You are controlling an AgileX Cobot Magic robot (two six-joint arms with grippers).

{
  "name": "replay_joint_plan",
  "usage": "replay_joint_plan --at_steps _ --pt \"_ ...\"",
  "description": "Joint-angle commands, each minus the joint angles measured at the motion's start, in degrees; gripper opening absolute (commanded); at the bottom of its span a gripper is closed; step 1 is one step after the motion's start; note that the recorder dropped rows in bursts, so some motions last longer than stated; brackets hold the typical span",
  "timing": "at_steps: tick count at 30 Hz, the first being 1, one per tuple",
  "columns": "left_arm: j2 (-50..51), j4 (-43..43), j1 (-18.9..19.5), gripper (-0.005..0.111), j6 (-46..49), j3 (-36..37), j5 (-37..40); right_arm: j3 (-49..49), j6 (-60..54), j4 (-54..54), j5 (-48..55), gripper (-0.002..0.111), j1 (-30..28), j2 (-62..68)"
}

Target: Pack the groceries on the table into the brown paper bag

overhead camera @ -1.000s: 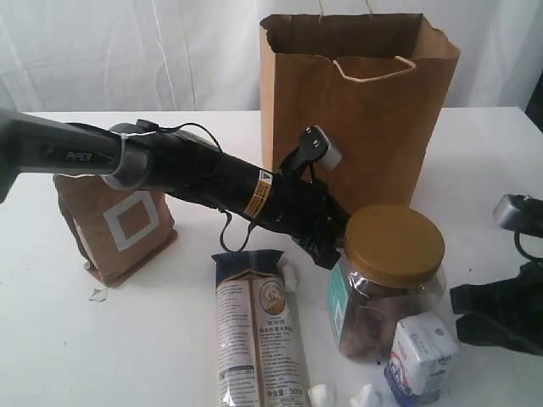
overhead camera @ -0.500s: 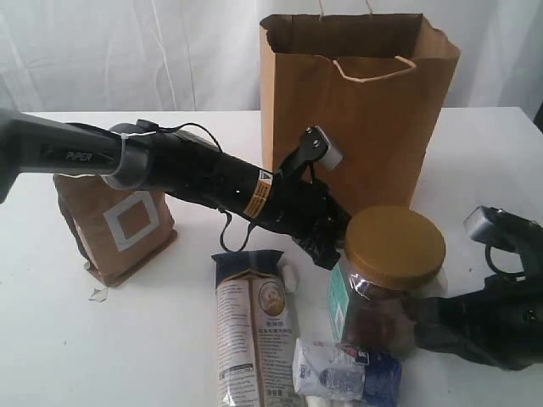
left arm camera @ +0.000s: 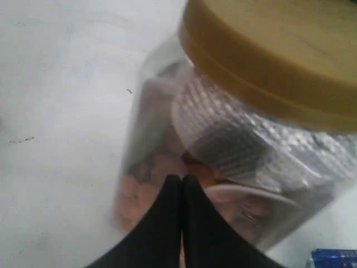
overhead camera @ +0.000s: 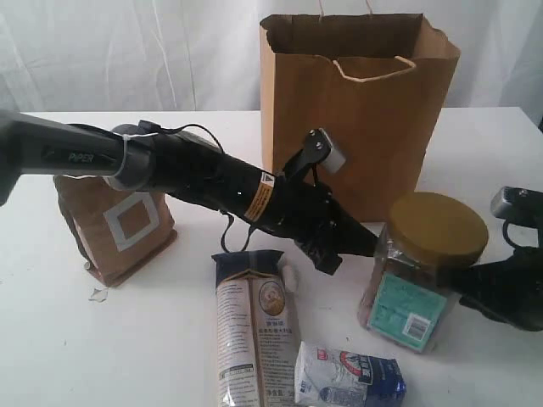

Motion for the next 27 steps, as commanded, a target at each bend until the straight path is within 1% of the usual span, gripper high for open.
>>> replay_joint_plan --at_steps 1,4,12,15,18,21,24,27 --pt "-0.42 0.36 -4.46 0.000 1.33 -0.10 -4.01 -3.94 -1.97 1.97 -2.72 0.000 0.03 3.97" --pt "-0.42 0.36 -5.53 0.000 1.33 -0.10 -3.92 -5.96 -1.97 1.97 -5.61 0.000 0.03 5.78" --pt "-0.42 0.36 -5.43 0.000 -0.98 -0.10 -4.17 -7.12 -1.97 1.73 -8.27 0.000 0.03 5.56" --pt "-0.74 0.36 -5.30 0.000 -2.38 -0.10 -5.60 -7.00 -2.26 1.10 -9.57 0.000 0.03 4.16" --pt "-1.72 0.36 -4.47 0.000 -4.29 -0.10 -6.35 -7.00 -2.26 -1.36 -9.70 0.000 0.03 1.57" --pt "-3.65 0.36 -3.26 0.000 -5.30 1.22 -6.05 -6.60 -2.26 -3.03 -7.51 0.000 0.03 -1.88" --pt "-6.55 0.36 -1.80 0.000 -5.05 4.51 -1.95 -4.73 -1.89 -3.27 -7.39 0.000 0.03 -5.86" --pt "-10.27 0.36 0.53 0.000 -4.70 9.16 1.63 -1.41 -1.89 -3.27 -8.25 0.000 0.03 -10.06"
